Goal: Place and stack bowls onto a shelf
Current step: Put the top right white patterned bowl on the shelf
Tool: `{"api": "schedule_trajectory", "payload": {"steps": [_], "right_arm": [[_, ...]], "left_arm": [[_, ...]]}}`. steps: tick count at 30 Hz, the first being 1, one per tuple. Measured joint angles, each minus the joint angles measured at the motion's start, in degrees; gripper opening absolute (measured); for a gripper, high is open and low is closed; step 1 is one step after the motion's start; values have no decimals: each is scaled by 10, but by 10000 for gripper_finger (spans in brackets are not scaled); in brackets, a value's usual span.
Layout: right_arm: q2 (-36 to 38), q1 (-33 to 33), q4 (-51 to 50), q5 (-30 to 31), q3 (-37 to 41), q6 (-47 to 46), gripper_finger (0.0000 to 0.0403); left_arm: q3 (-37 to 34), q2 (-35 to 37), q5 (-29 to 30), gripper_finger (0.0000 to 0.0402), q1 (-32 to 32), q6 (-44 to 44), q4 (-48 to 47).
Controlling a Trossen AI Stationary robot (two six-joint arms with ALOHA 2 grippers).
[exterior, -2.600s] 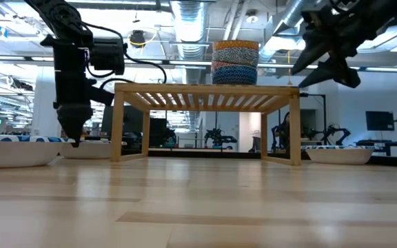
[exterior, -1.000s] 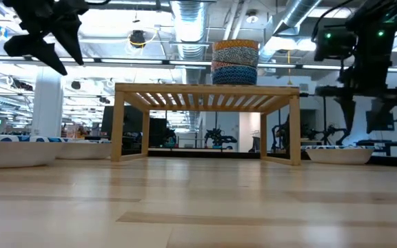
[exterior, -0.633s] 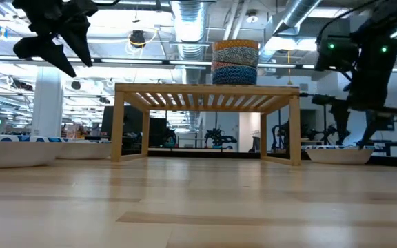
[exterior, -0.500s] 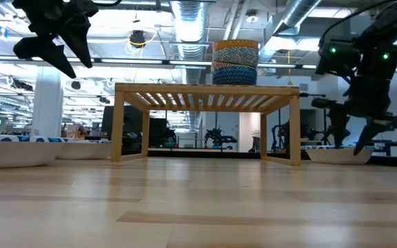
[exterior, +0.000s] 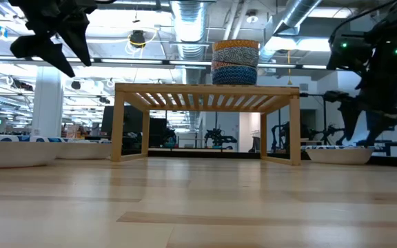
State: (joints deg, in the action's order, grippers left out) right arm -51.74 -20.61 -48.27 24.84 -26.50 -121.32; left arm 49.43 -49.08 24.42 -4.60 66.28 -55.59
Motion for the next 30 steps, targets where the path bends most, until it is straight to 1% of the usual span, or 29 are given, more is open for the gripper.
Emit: {"api": "schedule_trajectory", "payload": {"steps": [7,11,13,16,24,27,30], "right_arm": [[-2,-67,24,18,0,23,191],[-15,-92,39,6,0,34,191],[-16,-86,50,-8,0,35,191],[-13,-58,53,-16,0,31,191],[-3,10,8,-29,0,-1,191],[-6,4,-23,-27,0,-13,191],[-16,-25,-25,-18,0,-8,191]], "left_arm": [[0,0,20,219,0,5,1],[0,0,19,219,0,8,11],[0,0,15,219,0,10,21],[0,0,5,219,0,11,35],[0,0,2,219,0,11,42],[0,0,8,219,0,10,41],[0,0,18,219,0,10,41]]}}
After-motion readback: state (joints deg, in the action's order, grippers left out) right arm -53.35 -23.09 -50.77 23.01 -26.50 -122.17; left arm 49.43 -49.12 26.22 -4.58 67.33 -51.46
